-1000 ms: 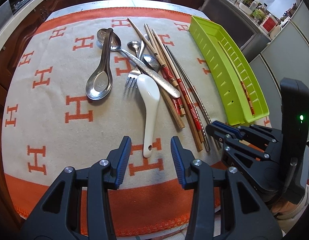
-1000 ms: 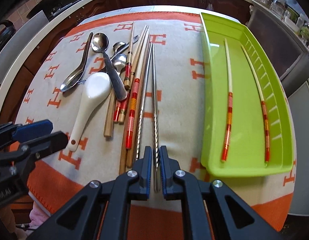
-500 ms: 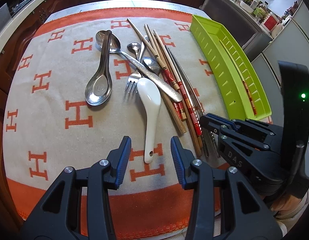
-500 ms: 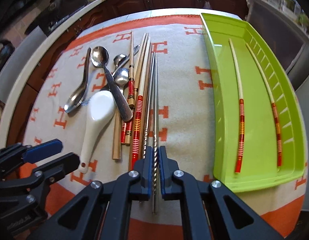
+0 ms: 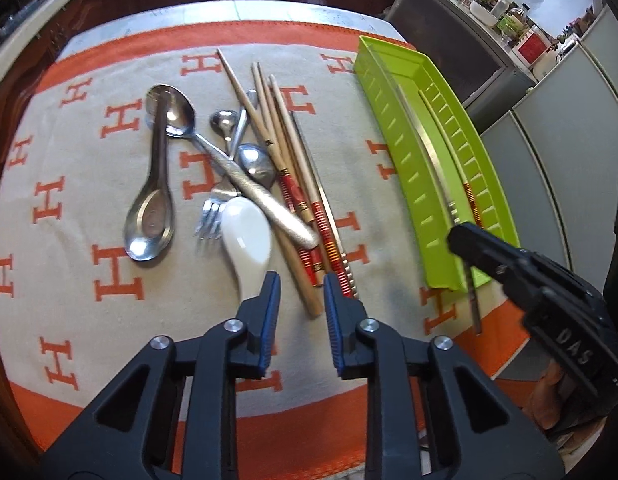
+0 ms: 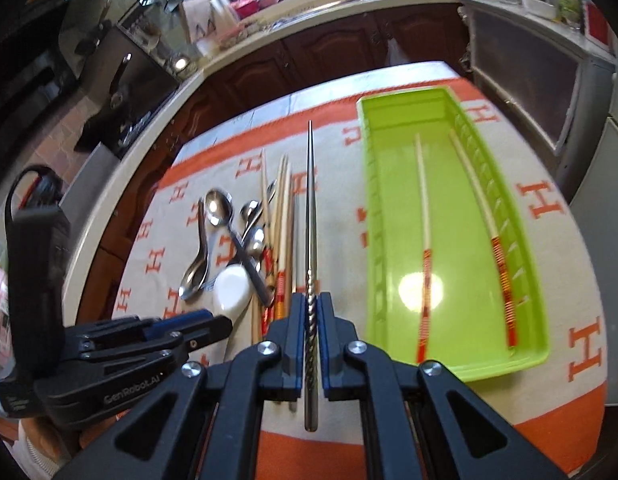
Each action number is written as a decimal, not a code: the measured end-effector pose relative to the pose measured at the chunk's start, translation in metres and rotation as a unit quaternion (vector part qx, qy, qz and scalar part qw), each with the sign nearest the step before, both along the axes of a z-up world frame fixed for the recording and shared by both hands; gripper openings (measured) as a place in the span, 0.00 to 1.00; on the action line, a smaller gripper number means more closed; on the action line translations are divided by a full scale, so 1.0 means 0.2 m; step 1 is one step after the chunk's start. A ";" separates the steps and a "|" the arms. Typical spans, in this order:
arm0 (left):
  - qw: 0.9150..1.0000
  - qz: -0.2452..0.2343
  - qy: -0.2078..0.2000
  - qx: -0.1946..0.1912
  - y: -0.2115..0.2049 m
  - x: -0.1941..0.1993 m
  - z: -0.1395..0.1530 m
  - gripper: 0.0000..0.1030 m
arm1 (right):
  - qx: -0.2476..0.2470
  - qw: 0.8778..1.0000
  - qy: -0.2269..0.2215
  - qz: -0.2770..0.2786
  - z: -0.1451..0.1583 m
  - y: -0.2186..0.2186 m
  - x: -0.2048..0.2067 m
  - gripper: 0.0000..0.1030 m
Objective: Organize utensils
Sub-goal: 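Lower the steel chopstick into the tray and open the right gripper while the left grasps a wooden chopstick, then carry the wooden chopstick into the tray and open the left gripper, then move both open grippers back over the utensil pile, then close the left gripper on a steel spoon handle while the right grips a large steel spoon, then carry both steel spoons into the lime-green tray and open both grippers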
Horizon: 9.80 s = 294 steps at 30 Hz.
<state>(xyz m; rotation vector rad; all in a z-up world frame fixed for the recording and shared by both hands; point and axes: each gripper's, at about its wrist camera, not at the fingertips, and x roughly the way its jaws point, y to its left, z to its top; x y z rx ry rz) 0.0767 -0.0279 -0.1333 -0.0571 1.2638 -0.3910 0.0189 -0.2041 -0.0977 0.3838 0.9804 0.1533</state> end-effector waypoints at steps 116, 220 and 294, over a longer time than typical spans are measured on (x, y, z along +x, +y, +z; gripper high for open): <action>0.998 -0.016 -0.052 -0.012 -0.80 0.30 0.26 0.03 | -0.042 0.997 0.023 -0.062 0.01 -0.45 0.12 0.17; 0.994 0.000 -0.073 -0.080 0.45 0.54 -0.32 0.10 | 0.037 0.974 0.098 0.201 -0.25 0.63 0.75 0.20; 0.990 0.004 -0.075 -0.117 0.29 0.25 0.21 0.02 | -0.082 0.983 -0.073 0.145 0.20 0.26 0.26 0.08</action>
